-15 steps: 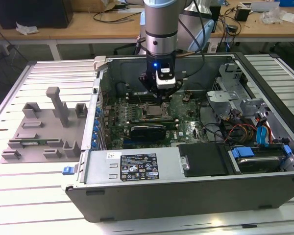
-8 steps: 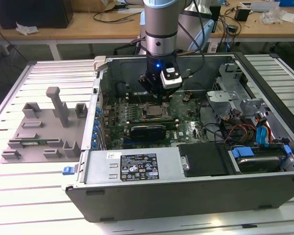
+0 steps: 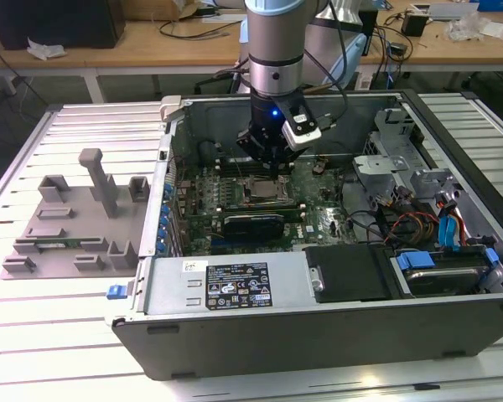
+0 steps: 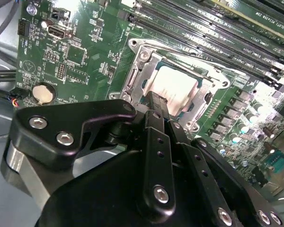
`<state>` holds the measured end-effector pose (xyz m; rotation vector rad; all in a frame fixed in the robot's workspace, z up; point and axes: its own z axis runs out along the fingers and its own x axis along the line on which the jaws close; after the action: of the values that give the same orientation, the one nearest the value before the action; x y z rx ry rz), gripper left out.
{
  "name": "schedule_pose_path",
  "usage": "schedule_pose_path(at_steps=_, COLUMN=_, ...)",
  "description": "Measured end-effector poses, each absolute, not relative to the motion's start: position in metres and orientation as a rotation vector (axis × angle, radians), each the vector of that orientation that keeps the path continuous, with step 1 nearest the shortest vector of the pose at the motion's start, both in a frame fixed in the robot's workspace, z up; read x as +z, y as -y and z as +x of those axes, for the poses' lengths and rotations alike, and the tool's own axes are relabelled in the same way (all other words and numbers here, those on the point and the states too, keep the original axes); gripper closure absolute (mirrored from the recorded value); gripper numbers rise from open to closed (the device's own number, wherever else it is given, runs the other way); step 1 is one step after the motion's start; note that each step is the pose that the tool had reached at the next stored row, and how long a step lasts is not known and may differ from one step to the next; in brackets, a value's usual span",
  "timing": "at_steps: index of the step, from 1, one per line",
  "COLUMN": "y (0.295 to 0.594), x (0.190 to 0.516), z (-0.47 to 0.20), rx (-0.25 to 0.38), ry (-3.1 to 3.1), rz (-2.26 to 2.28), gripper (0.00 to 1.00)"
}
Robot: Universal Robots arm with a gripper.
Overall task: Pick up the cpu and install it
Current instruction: 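Close the cpu cover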
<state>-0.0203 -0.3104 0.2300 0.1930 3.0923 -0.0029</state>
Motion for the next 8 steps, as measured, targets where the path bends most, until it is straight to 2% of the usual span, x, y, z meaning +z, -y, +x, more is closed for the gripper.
schedule_pose_path(at_steps=8, y=0.311, x=0.230, z=-0.031, rx=-0.002, ry=-3.093, rz=0.173, gripper=0.89)
